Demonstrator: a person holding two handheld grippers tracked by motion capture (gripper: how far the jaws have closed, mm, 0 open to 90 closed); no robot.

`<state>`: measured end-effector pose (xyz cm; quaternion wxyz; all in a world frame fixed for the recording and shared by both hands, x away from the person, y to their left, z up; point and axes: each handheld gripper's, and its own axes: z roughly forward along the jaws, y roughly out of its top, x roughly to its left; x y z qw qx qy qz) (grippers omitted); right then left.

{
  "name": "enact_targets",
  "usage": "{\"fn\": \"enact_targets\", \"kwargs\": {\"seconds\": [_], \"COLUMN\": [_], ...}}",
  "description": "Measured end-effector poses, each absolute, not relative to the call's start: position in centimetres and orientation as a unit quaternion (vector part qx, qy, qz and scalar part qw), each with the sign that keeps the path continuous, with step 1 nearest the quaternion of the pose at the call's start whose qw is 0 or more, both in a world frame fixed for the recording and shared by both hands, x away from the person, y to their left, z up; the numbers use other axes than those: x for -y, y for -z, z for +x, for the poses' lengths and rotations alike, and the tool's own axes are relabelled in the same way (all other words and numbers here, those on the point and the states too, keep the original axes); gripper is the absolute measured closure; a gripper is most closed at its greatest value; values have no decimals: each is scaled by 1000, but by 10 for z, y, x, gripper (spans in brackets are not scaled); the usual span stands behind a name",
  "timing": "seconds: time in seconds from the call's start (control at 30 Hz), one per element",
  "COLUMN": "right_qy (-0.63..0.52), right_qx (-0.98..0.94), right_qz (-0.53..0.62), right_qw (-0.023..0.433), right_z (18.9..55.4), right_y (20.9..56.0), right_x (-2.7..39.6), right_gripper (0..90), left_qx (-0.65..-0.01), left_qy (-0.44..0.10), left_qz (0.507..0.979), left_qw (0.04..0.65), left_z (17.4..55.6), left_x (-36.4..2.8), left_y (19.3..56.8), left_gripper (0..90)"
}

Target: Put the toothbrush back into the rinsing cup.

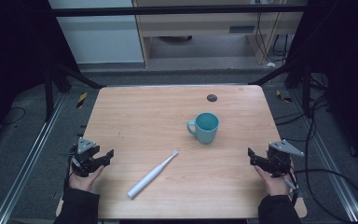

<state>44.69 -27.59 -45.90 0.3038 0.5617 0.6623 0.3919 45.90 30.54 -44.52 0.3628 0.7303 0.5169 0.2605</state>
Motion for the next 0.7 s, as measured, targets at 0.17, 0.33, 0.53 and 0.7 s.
{"fn": "enact_targets", "kwargs": {"seconds": [0.17, 0.33, 0.53, 0.7], "right_qy": [-387, -381, -376, -365], "right_qx": [-670, -678, -691, -702], "right_qz": [558, 554, 543, 537], "right_qw": [298, 297, 293, 292], "right_z": [447, 447, 448, 449], "right_y": [461, 462, 462, 462], "right_x": [276, 273, 265, 260], "right_gripper": [194, 207, 219, 224], "left_qx": [-500, -487, -470, -444], "left_qy": [-241, -210, -180, -168], "left_qz": [745, 759, 777, 801], "left_qw": [371, 378, 378, 366], "left_z": [457, 456, 454, 451], "left_x": [-297, -288, -276, -262], "left_y": [443, 442, 437, 432], "left_gripper": [421, 382, 355, 340]}}
